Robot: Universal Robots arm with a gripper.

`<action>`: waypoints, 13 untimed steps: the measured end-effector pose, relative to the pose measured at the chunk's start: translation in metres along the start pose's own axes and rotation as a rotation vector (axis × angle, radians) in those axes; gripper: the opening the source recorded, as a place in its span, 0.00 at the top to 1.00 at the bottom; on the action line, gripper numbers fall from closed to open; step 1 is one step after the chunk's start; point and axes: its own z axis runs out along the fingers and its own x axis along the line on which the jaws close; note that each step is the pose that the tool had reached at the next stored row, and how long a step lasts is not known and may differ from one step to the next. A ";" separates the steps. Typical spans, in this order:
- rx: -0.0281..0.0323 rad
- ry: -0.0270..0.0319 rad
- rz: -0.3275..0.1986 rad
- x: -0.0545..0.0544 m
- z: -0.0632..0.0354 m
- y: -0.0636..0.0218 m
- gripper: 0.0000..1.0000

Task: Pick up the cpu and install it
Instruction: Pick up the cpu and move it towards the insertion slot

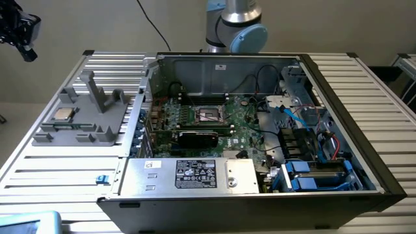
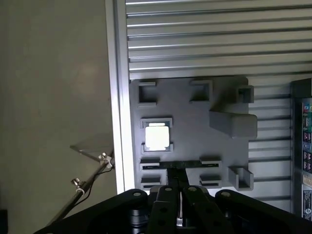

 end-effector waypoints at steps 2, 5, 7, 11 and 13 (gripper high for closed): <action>0.0001 0.0001 0.000 0.000 -0.0001 0.0000 0.89; 0.0000 0.0001 0.000 0.000 -0.0001 0.0001 0.89; 0.0000 0.0001 0.000 0.000 0.0000 0.0000 0.89; 0.0000 0.0001 0.000 0.000 0.0000 0.0000 0.89; 0.0000 0.0001 0.000 0.000 0.0000 0.0000 0.87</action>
